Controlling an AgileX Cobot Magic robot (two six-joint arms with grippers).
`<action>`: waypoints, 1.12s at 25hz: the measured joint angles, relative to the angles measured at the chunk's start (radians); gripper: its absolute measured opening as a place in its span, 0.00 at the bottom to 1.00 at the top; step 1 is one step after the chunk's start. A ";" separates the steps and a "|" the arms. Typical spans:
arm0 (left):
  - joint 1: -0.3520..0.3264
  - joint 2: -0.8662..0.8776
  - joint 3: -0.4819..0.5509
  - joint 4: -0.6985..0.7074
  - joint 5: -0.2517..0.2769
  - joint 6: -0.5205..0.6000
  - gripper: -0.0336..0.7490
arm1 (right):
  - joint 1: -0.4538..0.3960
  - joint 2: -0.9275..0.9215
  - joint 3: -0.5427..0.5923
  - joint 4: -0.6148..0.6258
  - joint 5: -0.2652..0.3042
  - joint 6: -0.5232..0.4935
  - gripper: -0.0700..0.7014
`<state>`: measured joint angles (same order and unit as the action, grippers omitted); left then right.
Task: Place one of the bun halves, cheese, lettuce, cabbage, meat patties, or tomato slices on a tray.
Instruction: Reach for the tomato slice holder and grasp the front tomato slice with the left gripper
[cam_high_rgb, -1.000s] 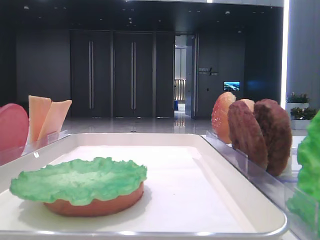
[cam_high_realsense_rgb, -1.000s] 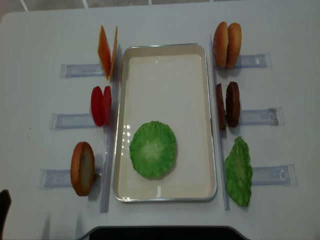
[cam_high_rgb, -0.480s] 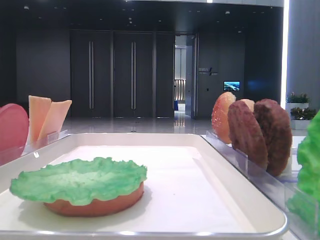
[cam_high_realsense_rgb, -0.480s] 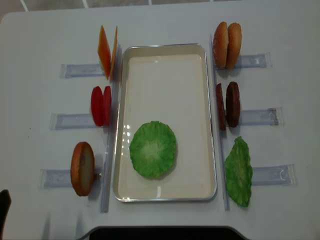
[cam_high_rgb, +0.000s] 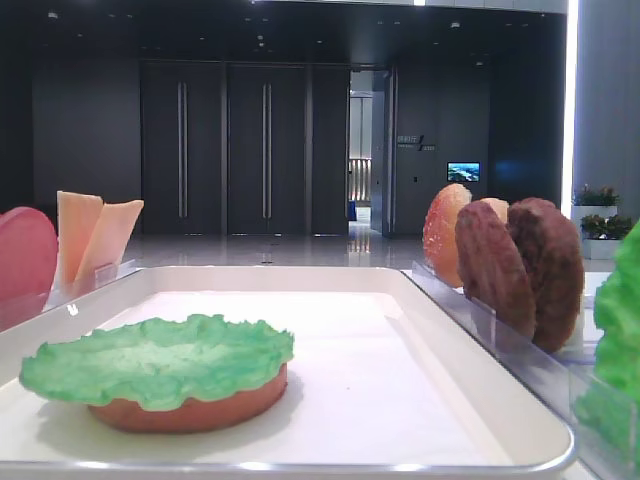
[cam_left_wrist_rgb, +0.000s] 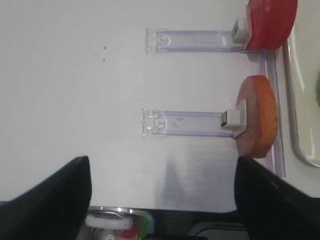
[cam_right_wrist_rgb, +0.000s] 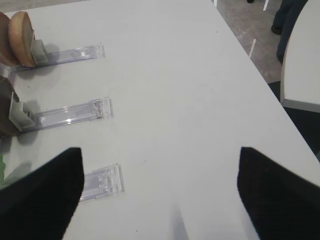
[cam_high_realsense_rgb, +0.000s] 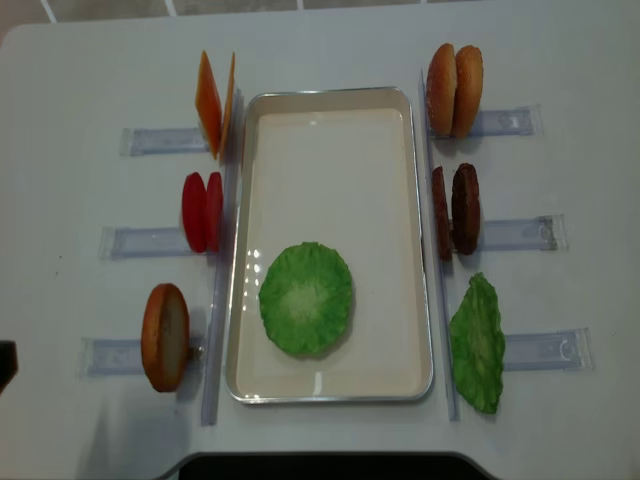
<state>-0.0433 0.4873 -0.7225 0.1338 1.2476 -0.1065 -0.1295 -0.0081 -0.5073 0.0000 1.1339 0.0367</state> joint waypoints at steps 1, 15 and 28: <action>0.000 0.061 -0.029 0.000 0.000 -0.001 0.93 | 0.000 0.000 0.000 0.000 0.000 0.000 0.86; 0.000 0.791 -0.367 0.011 -0.008 0.040 0.93 | 0.000 0.000 0.000 0.000 0.000 0.000 0.86; 0.000 1.136 -0.552 0.001 -0.049 0.046 0.93 | 0.000 0.000 0.000 0.000 0.000 0.000 0.86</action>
<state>-0.0433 1.6229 -1.2748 0.1351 1.1984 -0.0609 -0.1295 -0.0081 -0.5073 0.0000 1.1339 0.0367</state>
